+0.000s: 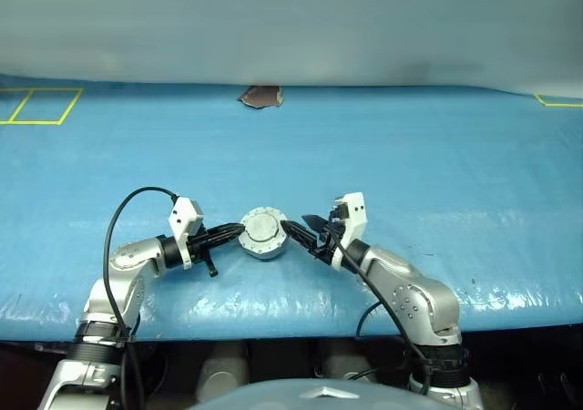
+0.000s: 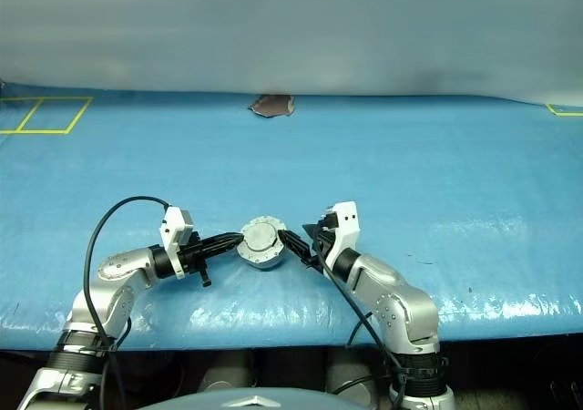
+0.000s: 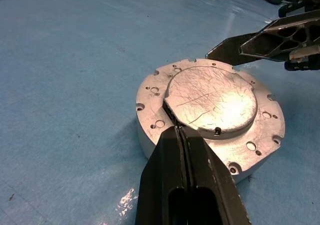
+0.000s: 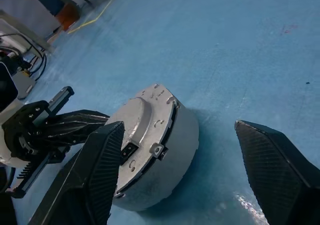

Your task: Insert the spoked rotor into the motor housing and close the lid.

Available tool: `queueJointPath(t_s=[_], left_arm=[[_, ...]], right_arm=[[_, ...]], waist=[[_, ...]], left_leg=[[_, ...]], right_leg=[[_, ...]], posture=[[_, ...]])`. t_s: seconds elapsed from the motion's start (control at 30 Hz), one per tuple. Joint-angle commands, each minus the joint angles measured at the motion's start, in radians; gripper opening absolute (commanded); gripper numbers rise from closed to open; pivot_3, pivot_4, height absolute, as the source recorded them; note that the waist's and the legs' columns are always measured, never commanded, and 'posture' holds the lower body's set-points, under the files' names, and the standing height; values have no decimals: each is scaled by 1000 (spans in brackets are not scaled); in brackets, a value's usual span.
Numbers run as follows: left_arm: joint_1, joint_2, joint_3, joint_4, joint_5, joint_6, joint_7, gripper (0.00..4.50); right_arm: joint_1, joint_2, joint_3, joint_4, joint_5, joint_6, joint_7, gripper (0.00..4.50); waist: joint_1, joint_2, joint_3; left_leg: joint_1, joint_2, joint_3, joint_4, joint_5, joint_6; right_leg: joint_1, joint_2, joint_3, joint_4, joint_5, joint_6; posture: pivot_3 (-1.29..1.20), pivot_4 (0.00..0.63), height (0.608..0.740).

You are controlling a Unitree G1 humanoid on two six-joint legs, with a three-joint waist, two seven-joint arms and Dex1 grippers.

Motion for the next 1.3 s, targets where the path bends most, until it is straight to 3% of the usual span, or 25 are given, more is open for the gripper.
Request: queueJointPath(t_s=[0.03,0.47,0.57,0.73,0.83,0.93,1.3], left_arm=[[12,-9,-31,20,23,5,1,0],[10,-14,-23,28,23,-12,5,0],[11,-13,-23,31,27,-18,6,0],[10,-14,-24,39,33,-25,3,0],[9,-14,-25,42,35,-29,2,0],[7,-14,-26,43,36,-31,1,0],[3,-32,-1,44,17,-34,24,0]], right_arm=[[1,30,-31,-3,87,44,-14,3733],[-13,106,-60,131,181,105,-60,3733],[-18,113,-86,137,221,112,-65,3127],[-19,103,-91,132,262,121,-74,1612],[-18,103,-92,135,279,122,-81,1612],[-17,94,-82,138,275,123,-92,1267],[-22,92,-73,156,282,129,-121,1265]], waist=[[0,0,0],[0,0,0],[-1,0,0],[-1,1,0],[-1,1,0],[-1,1,1],[-1,1,1]], left_leg=[[0,0,0,0,0,0],[-2,0,0,0,0,0],[-2,0,0,0,0,0],[-2,0,0,0,0,0],[-2,0,0,0,0,0],[-2,0,0,0,0,0],[-2,0,0,0,0,0]], right_leg=[[0,0,0,0,0,0],[-2,1,0,0,0,0],[-2,1,0,0,0,0],[-2,1,0,0,0,0],[-2,1,0,0,0,0],[-2,1,0,0,0,0],[-2,1,0,0,0,0]], posture=[[0,150,740],[0,150,740],[0,150,740],[0,150,740],[0,150,740],[0,150,740],[0,150,740]])
